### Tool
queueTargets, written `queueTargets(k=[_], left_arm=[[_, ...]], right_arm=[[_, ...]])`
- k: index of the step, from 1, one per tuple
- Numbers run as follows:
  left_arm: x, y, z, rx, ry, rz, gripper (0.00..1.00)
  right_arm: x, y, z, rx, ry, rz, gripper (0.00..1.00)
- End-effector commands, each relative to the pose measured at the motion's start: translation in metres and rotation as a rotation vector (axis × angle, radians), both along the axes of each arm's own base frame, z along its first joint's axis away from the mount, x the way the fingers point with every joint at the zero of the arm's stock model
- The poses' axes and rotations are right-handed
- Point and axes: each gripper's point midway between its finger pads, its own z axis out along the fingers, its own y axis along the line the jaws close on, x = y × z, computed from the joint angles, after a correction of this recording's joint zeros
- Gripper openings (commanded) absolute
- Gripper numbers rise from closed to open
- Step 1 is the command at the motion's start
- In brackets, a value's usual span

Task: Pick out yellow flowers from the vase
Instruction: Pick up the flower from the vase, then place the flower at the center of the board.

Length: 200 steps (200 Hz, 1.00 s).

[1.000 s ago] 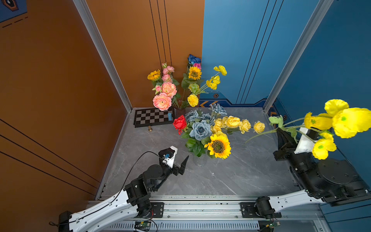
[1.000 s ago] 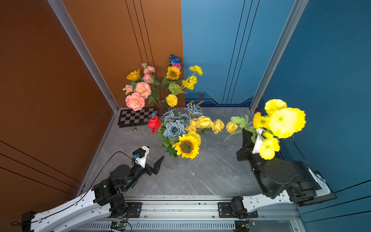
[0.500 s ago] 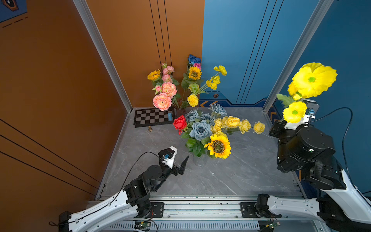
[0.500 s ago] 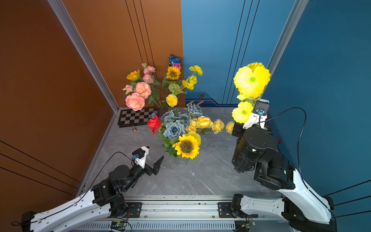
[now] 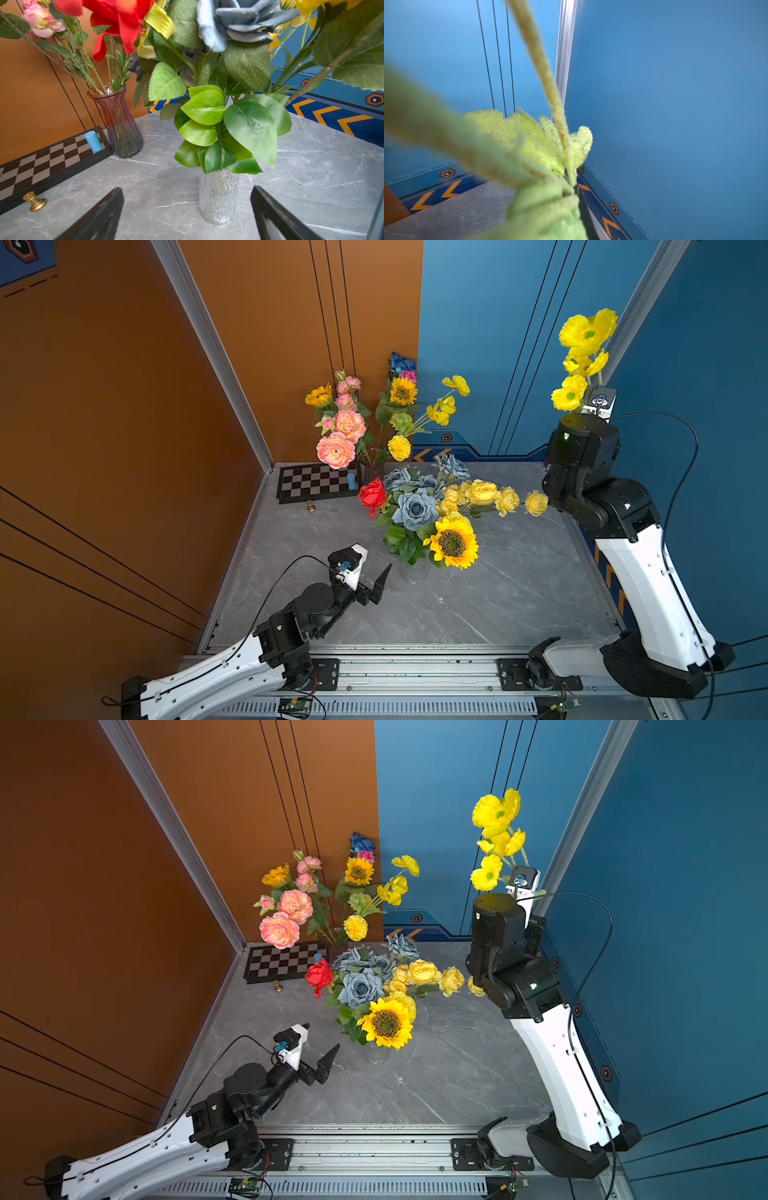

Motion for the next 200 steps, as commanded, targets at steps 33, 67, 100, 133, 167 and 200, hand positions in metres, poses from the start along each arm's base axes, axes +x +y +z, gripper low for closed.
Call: queueTargets(k=[33, 67, 100, 133, 167, 200], left_arm=[[-0.003, 0.000, 0.007, 0.004, -0.028, 0.001, 0.98], [-0.003, -0.001, 0.006, 0.009, -0.028, 0.002, 0.98], [-0.003, -0.001, 0.005, 0.016, -0.027, 0.001, 0.98], [-0.003, 0.000, 0.007, 0.012, -0.031, 0.004, 0.98], [-0.004, 0.001, 0.009, 0.009, -0.039, 0.003, 0.98], [-0.004, 0.000, 0.008, 0.014, -0.039, 0.004, 0.98]], right_arm=[[0.051, -0.013, -0.087, 0.313, 0.200, 0.148, 0.00], [0.075, -0.025, -0.145, 0.378, 0.380, 0.148, 0.00], [0.090, -0.018, -0.195, 0.429, 0.532, 0.188, 0.00], [0.103, -0.008, -0.238, 0.475, 0.651, 0.226, 0.00], [0.111, -0.003, -0.280, 0.513, 0.762, 0.247, 0.00], [0.114, -0.001, -0.326, 0.540, 0.880, 0.252, 0.00]])
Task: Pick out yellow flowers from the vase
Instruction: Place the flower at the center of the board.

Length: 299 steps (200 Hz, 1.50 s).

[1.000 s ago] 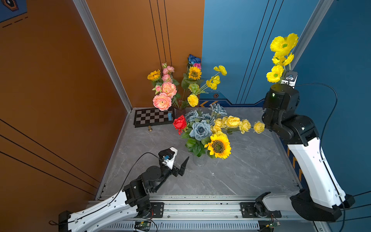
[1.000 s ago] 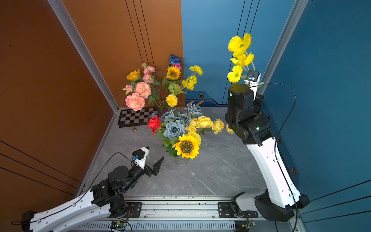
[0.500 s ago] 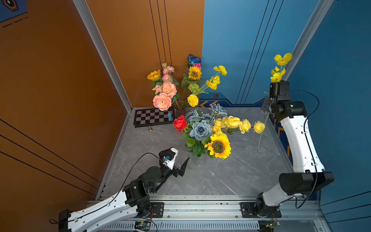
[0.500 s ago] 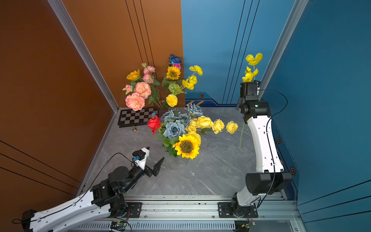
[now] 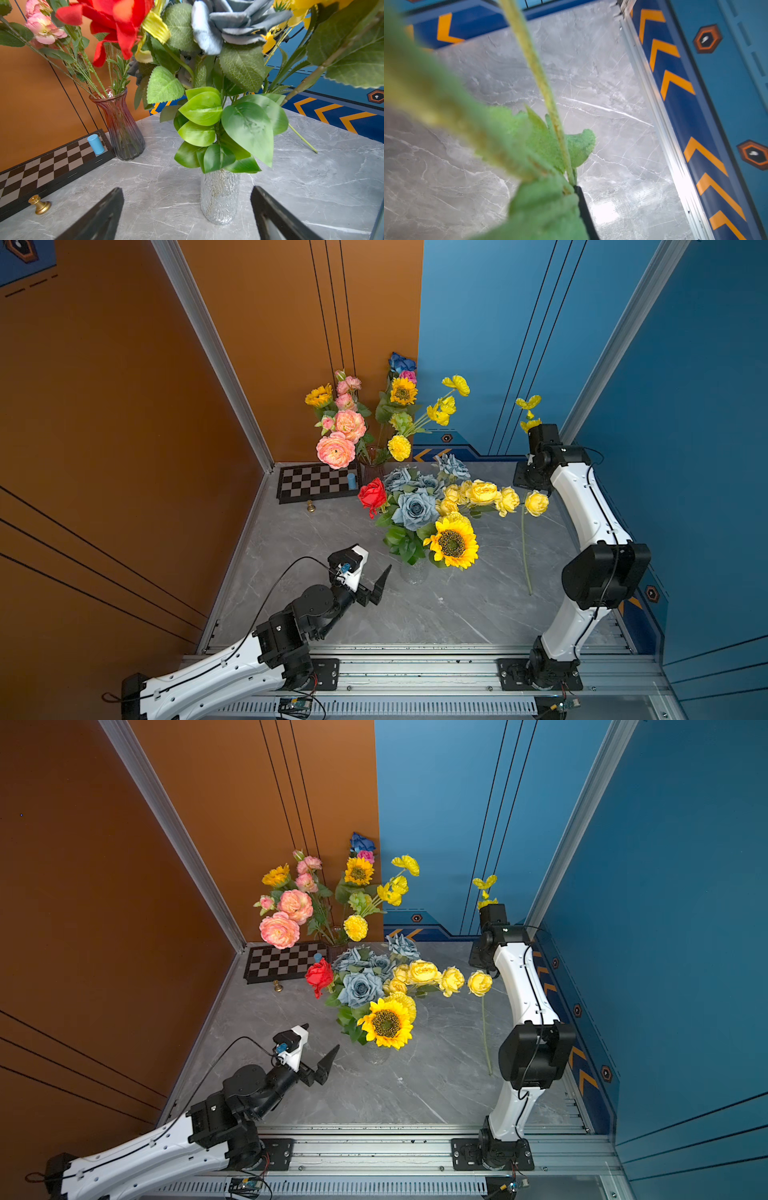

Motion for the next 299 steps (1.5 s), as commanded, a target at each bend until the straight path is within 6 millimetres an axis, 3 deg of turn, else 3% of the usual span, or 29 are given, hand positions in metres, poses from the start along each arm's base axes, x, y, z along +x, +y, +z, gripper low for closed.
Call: queueTargets(k=[1, 47, 65, 70, 152, 196, 219, 262, 299], left_arm=[[-0.002, 0.000, 0.006, -0.003, -0.020, 0.002, 0.98], [-0.002, 0.001, 0.008, -0.005, -0.025, 0.006, 0.98], [-0.002, 0.003, 0.010, -0.011, -0.031, 0.011, 0.98], [-0.003, 0.004, 0.009, -0.011, -0.031, 0.012, 0.98], [-0.002, 0.003, 0.010, -0.001, -0.035, 0.014, 0.98], [-0.004, 0.005, 0.011, -0.002, -0.040, 0.014, 0.98], [-0.004, 0.004, 0.011, 0.004, -0.040, 0.013, 0.98], [-0.004, 0.005, 0.013, 0.009, -0.041, 0.012, 0.98], [-0.005, 0.005, 0.014, 0.012, -0.039, 0.014, 0.98]], right_arm=[[-0.007, 0.004, -0.039, 0.040, 0.125, 0.035, 0.00], [0.003, 0.007, -0.099, 0.092, 0.235, 0.017, 0.00], [0.006, 0.009, -0.113, 0.106, 0.249, 0.014, 0.00], [0.006, 0.009, -0.129, 0.109, 0.280, 0.012, 0.00], [0.006, 0.011, -0.176, 0.121, 0.356, 0.009, 0.00], [0.007, 0.012, -0.186, 0.124, 0.364, 0.010, 0.09], [0.001, 0.012, -0.192, 0.125, 0.379, 0.009, 0.19], [0.008, 0.016, -0.171, 0.149, 0.317, 0.016, 0.49], [0.014, 0.026, -0.138, 0.205, 0.225, 0.030, 0.64]])
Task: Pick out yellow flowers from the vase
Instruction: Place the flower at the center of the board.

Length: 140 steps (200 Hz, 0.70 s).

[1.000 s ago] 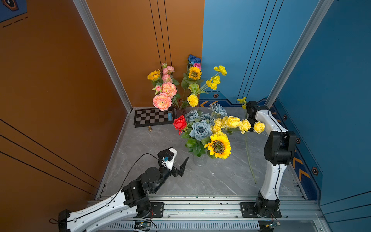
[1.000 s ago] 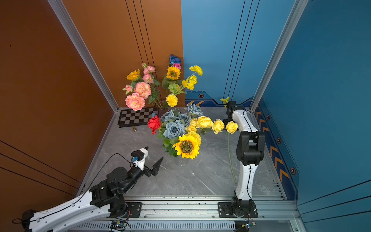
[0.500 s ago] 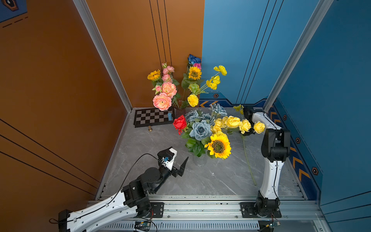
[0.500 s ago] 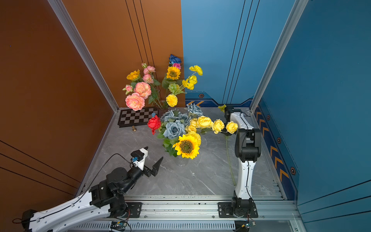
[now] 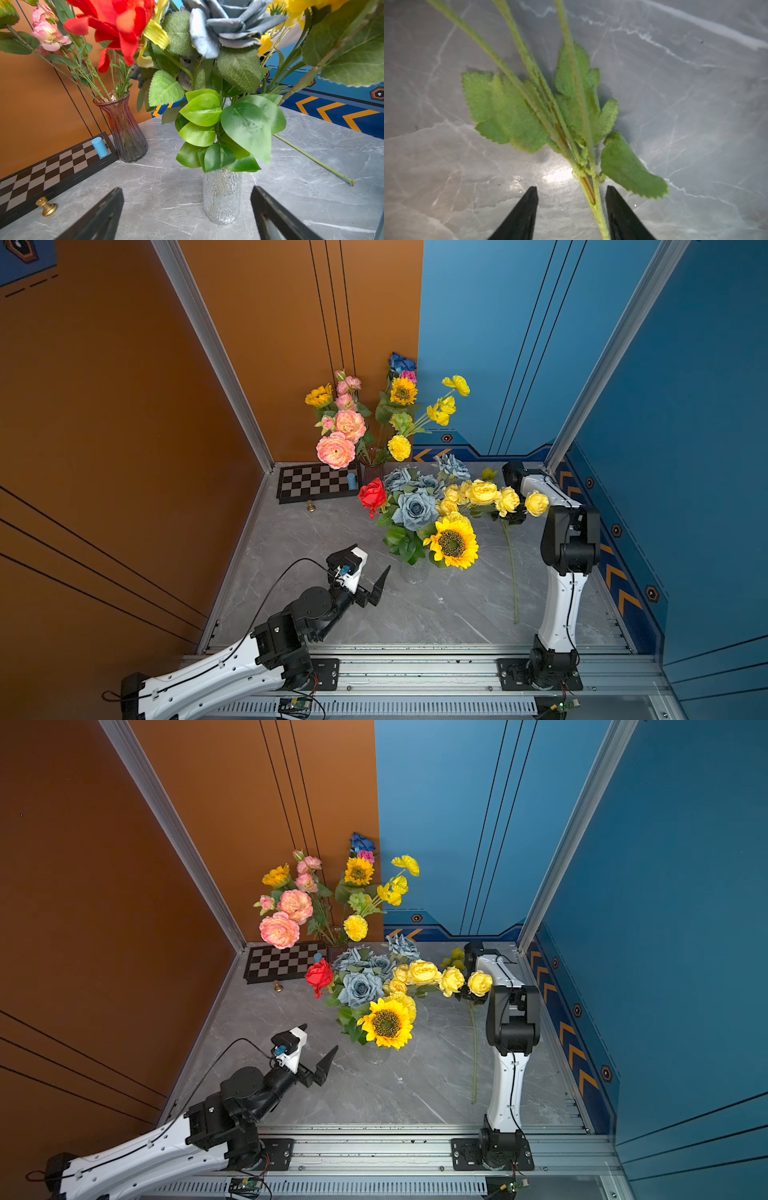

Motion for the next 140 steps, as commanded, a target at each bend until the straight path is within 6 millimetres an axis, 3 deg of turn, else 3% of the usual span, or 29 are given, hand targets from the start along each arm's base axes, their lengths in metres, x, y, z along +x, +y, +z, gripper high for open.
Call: queueTargets(k=[1, 41, 82, 140], left_arm=[[-0.002, 0.003, 0.011, -0.004, -0.019, 0.010, 0.98], [-0.003, 0.005, 0.016, -0.017, -0.020, 0.011, 0.98], [-0.003, 0.005, 0.020, -0.023, -0.021, 0.008, 0.98], [-0.005, 0.006, 0.024, -0.047, -0.023, 0.005, 0.98]], right_arm=[[0.008, 0.007, 0.041, 0.051, -0.109, -0.009, 0.65], [0.002, 0.023, 0.092, 0.144, -0.229, 0.001, 0.77], [-0.024, 0.053, 0.135, 0.351, -0.413, -0.004, 0.81], [-0.072, 0.082, 0.162, 0.578, -0.624, -0.003, 0.83]])
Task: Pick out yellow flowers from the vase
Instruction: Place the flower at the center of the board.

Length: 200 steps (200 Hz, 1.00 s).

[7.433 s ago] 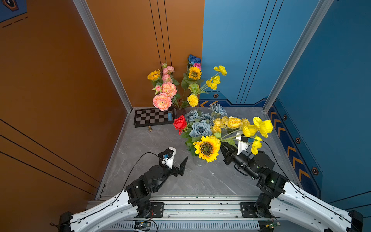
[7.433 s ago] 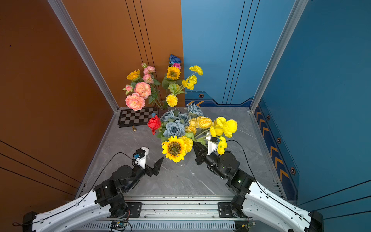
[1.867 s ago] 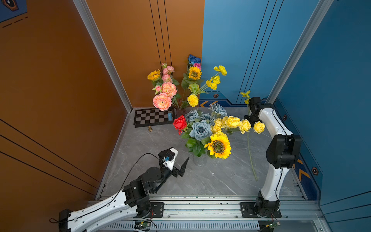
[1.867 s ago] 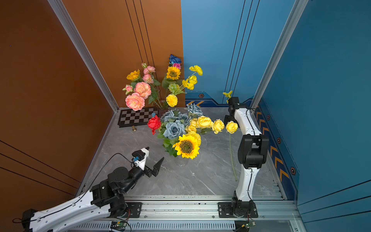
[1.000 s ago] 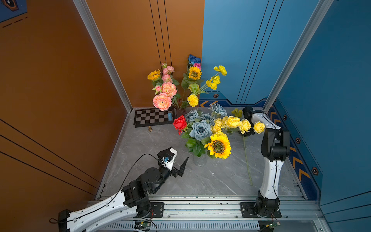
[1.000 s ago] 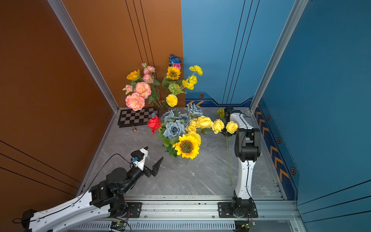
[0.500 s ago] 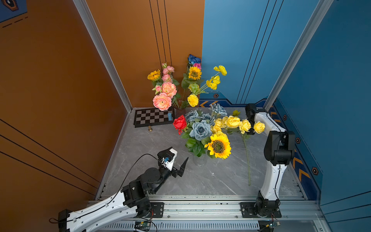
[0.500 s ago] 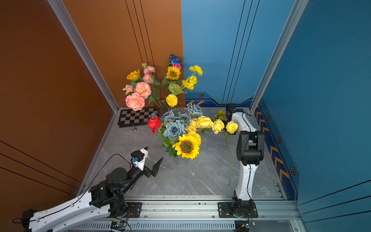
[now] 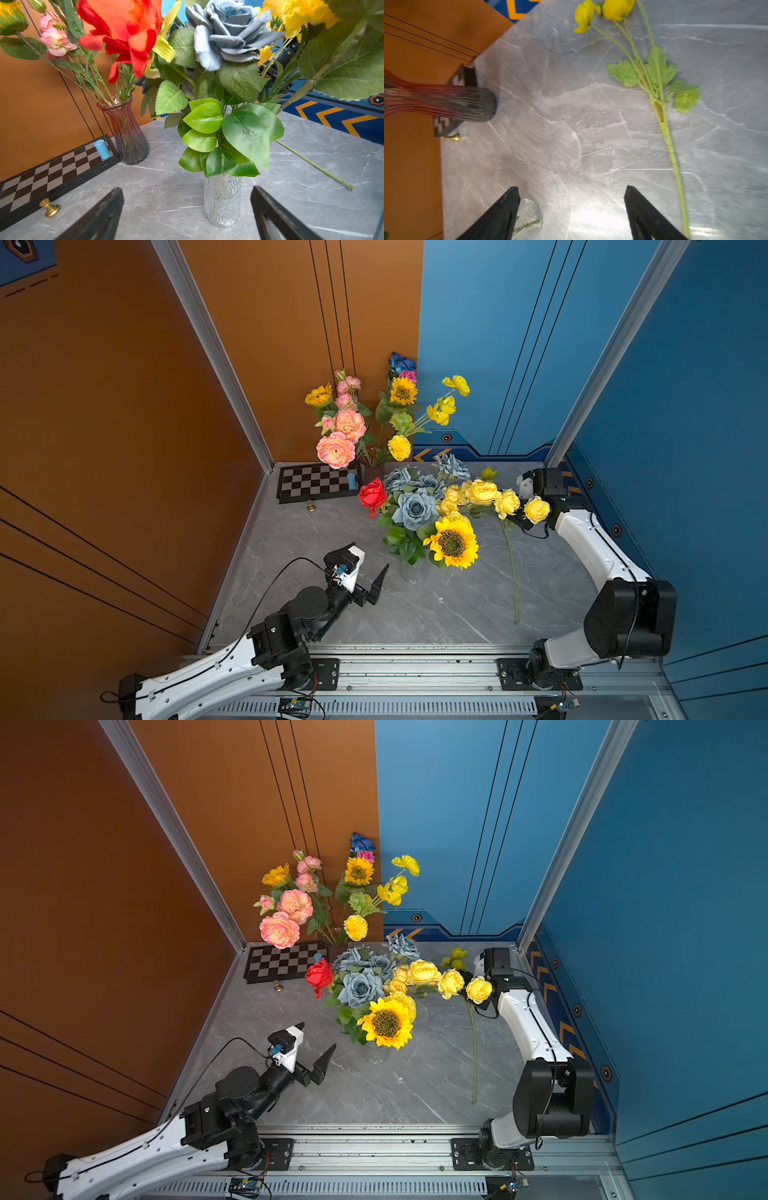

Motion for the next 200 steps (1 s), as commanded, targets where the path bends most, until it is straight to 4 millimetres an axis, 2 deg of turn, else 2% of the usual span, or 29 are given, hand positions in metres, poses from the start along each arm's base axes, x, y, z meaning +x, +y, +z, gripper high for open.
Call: queueTargets(k=[1, 47, 95, 135, 170, 200], left_arm=[[-0.003, 0.002, 0.013, -0.031, -0.014, 0.001, 0.98], [-0.004, 0.002, 0.014, -0.029, -0.018, -0.005, 0.98], [-0.004, 0.000, 0.010, -0.029, -0.006, -0.013, 0.98], [-0.004, 0.000, 0.011, -0.033, -0.007, -0.013, 0.98], [-0.005, -0.001, 0.011, -0.040, -0.003, -0.021, 0.98], [-0.007, -0.003, 0.010, -0.044, 0.003, -0.038, 0.98]], right_arm=[[-0.001, 0.016, 0.024, 0.142, -0.139, 0.010, 0.84], [-0.031, 0.031, 0.012, 0.279, -0.206, 0.024, 0.83], [-0.059, 0.053, 0.014, 0.363, -0.311, 0.075, 0.79], [-0.081, 0.085, 0.032, 0.362, -0.420, 0.195, 0.79], [-0.096, 0.102, 0.054, 0.399, -0.544, 0.235, 0.77], [-0.108, 0.113, 0.059, 0.398, -0.598, 0.268, 0.75]])
